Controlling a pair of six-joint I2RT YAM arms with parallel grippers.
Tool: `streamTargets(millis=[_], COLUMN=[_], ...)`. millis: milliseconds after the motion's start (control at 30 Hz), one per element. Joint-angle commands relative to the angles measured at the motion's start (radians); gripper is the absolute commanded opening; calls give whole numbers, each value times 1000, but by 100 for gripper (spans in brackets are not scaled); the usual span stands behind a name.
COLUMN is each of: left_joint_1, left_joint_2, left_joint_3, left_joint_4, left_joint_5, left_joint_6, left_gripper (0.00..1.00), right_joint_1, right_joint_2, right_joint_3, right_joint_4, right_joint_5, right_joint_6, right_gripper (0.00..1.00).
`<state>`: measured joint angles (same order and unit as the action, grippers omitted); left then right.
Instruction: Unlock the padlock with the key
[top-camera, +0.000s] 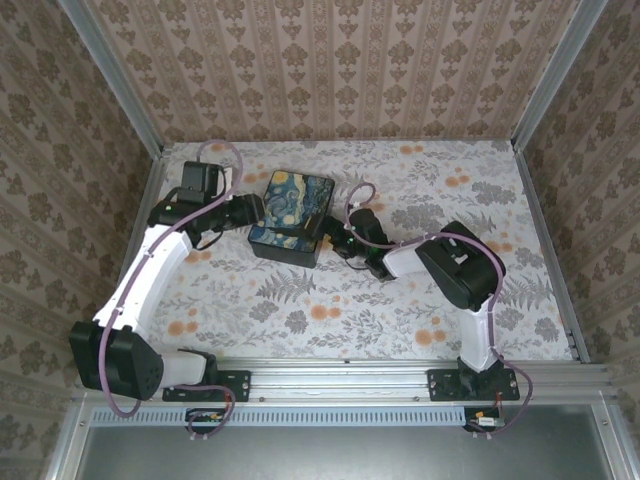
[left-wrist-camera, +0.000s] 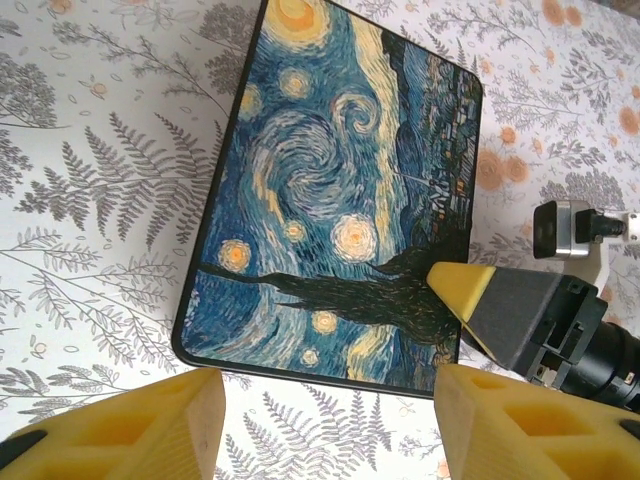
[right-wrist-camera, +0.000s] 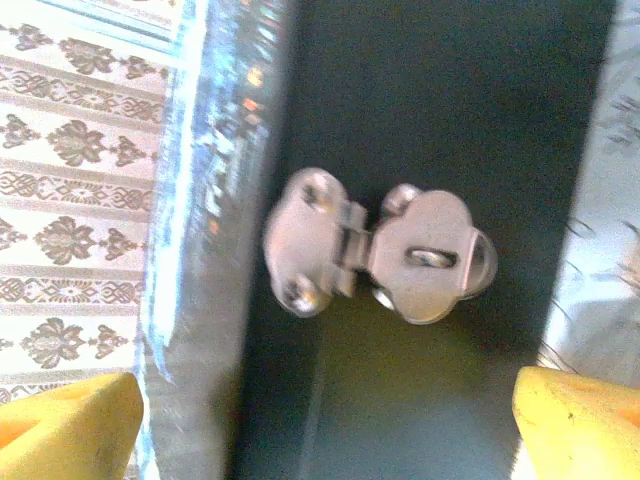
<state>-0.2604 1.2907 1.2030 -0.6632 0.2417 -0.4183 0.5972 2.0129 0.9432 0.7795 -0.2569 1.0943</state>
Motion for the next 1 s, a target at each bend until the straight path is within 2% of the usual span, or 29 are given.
streamTargets(millis=[0, 67, 133, 167, 200, 267, 333, 400, 467, 500, 600, 667, 700, 733, 800, 833, 867, 900, 933, 967], left_joint_1=[17, 24, 24, 23, 20, 10, 9, 8, 30, 66, 154, 154, 161, 168, 215, 243, 263, 280, 278, 259], left_joint_2=[-37, -39, -32, -23, -13, -11, -44, -98, -89, -61, 20, 73, 110, 109, 160, 215, 281, 260, 227, 246], left_joint_3=[33, 30, 14, -3, -22, -81, -184, -376, -562, -598, -654, -726, -748, -733, -771, -812, -863, -876, -858, -844], left_joint_4=[-38, -49, -45, -32, -7, 81, 239, 527, 836, 909, 1003, 1187, 1291, 1260, 1388, 1502, 1704, 1704, 1598, 1602], left_joint_5=[-16, -21, -49, -84, -117, -239, -385, -437, -491, -515, -396, -375, -375, -354, -289, -265, -249, -214, -202, -241], left_joint_6=[35, 51, 74, 81, 92, 89, 102, 289, 486, 487, 429, 472, 488, 496, 488, 459, 457, 445, 445, 460], left_gripper=[59, 59, 60, 69, 98, 100, 100, 100, 100, 100, 100, 100, 100, 100, 100, 100, 100, 100, 100, 100], right_joint_1=[-5, -11, -20, -24, -28, -35, -47, -76, -132, -172, -344, -446, -493, -525, -569, -576, -580, -584, -594, -595], right_joint_2=[17, -16, -84, -130, -179, -268, -354, -459, -577, -649, -759, -758, -752, -748, -720, -698, -668, -636, -586, -541], right_joint_3=[46, 43, 49, 55, 65, 109, 134, 96, -26, -108, -247, -294, -338, -392, -491, -504, -512, -523, -525, -534], right_joint_4=[54, -1, -130, -222, -333, -596, -815, -924, -850, -773, -669, -633, -552, -451, -213, -169, -119, -62, -30, 25], right_joint_5=[-20, -15, -14, -15, -4, 35, 126, 298, 428, 440, 373, 360, 345, 322, 280, 276, 275, 264, 227, 218], right_joint_6=[-32, -50, -111, -173, -246, -403, -567, -727, -869, -941, -1041, -1050, -1049, -1042, -1049, -1066, -1079, -1078, -1081, -1086], right_gripper=[96, 98, 100, 100, 100, 100, 100, 100, 100, 100, 100, 100, 100, 100, 100, 100, 100, 100, 100, 100])
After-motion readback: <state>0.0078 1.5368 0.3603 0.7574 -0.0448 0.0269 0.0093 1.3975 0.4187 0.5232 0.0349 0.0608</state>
